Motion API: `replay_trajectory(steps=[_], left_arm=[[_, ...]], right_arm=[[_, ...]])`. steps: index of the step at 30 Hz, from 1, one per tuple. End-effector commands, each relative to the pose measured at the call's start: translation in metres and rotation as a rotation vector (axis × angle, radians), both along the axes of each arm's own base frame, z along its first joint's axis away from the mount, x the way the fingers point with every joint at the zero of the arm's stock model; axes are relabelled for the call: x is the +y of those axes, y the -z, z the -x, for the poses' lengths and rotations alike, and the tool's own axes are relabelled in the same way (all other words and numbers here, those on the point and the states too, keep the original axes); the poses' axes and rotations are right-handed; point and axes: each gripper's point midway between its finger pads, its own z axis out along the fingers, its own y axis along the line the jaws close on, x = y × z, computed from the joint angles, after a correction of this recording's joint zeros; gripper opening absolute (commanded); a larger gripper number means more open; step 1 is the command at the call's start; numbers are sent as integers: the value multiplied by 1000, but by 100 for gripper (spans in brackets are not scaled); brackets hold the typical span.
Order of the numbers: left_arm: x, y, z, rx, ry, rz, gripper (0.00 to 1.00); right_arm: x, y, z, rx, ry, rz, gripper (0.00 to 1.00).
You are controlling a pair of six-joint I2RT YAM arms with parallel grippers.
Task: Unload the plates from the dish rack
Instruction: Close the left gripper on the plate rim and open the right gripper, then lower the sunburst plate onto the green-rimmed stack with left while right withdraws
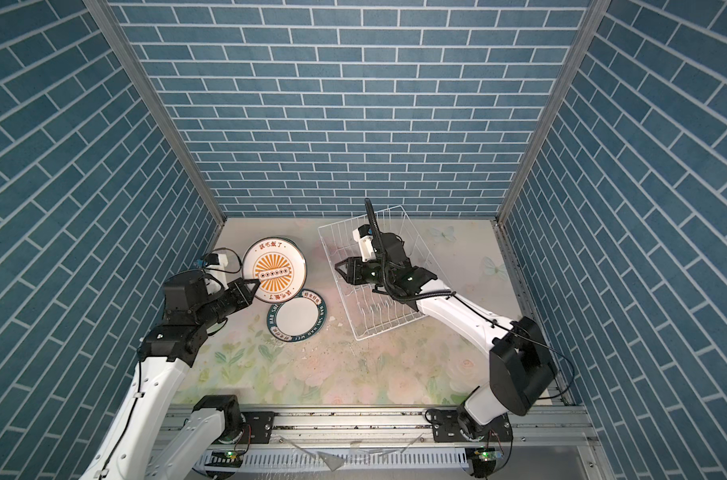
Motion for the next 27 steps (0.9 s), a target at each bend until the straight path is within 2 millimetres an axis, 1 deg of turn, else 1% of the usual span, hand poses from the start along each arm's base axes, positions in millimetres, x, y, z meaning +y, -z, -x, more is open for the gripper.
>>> replay_trajectory(steps=[1,5,8,10,12,14,15,17,19,23,25,27], left_arm=[[36,9,29,108,-156,-146,0],[56,7,54,165,-236,-228,0],[65,0,73,193,-272,-273,0],[74,-6,86,204,-316,-299,0],[81,-12,102,191,-357,-316,0],[92,-10,115,211,-418,-342,0],[93,-8,119,213,-430,-334,0],[84,0,119,213,-416,-268,0],[71,11,114,218,-377,-189,0],[40,44,99,233,-286,0,0],[33,58,97,244,-275,47,0],[31,67,97,251,-273,67,0]], right_arm=[[-65,26,11,-80,103,305,43],[-118,33,29,-115,223,404,43],[-146,35,44,-126,280,424,43],[-161,43,55,-120,306,426,43],[-171,47,64,-120,330,402,43],[-178,54,73,-118,330,380,44],[-182,55,76,-119,341,370,44],[-186,56,82,-120,341,359,44],[-187,60,86,-109,328,359,44],[-187,73,93,-89,303,368,45],[-188,78,94,-82,296,377,45],[-186,80,96,-81,284,370,45]])
